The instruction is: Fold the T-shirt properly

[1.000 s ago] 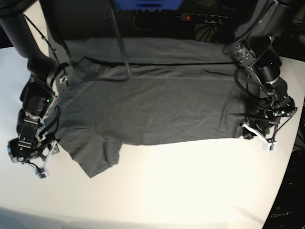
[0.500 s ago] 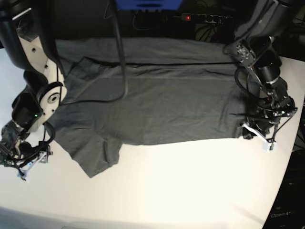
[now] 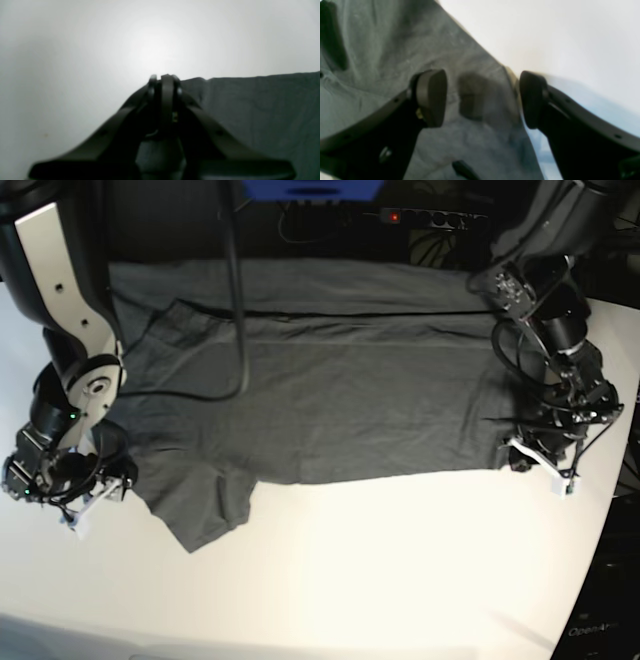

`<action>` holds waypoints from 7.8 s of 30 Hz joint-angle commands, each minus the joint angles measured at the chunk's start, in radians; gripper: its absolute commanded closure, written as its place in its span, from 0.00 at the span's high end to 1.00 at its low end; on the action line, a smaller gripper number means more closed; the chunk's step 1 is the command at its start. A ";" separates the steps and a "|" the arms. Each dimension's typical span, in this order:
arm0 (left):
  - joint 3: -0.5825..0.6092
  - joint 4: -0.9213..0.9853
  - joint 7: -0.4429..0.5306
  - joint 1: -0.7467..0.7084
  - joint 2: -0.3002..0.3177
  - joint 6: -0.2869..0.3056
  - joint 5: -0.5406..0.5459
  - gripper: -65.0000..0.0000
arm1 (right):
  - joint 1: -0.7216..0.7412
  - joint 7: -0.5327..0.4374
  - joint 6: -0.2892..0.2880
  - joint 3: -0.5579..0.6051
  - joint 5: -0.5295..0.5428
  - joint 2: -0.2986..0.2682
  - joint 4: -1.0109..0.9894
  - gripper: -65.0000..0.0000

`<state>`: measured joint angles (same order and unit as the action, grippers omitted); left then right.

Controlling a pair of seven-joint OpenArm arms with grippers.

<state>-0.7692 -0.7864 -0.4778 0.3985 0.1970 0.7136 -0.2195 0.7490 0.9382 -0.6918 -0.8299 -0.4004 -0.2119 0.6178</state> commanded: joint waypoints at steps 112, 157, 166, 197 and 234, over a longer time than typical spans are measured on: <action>-0.078 -0.764 -0.731 -0.177 -0.182 -0.015 -0.064 0.03 | -0.681 0.121 -0.006 0.498 0.007 0.199 1.290 0.00; 0.132 -0.937 -0.918 -0.349 -0.149 -0.015 0.136 0.03 | -0.908 0.115 -0.006 0.492 -0.124 0.162 1.329 0.00; 0.149 -0.937 -0.918 -0.373 -0.149 -0.015 0.142 0.03 | -0.926 0.124 -0.006 0.496 -0.180 0.191 1.333 0.00; 0.215 -0.927 -0.918 -0.425 -0.086 -0.015 0.263 0.03 | -0.882 0.141 -0.006 0.502 -0.572 0.369 1.333 0.00; 0.251 -0.732 -0.856 -0.399 -0.086 -0.015 0.254 0.03 | -0.871 0.333 -0.006 0.637 -0.595 0.369 1.333 0.00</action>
<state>-0.5209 -1.5341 -1.3277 0.0032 0.1165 0.6960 0.0460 -0.1333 1.2472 -0.7029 -0.1940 -0.9768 0.1612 1.9320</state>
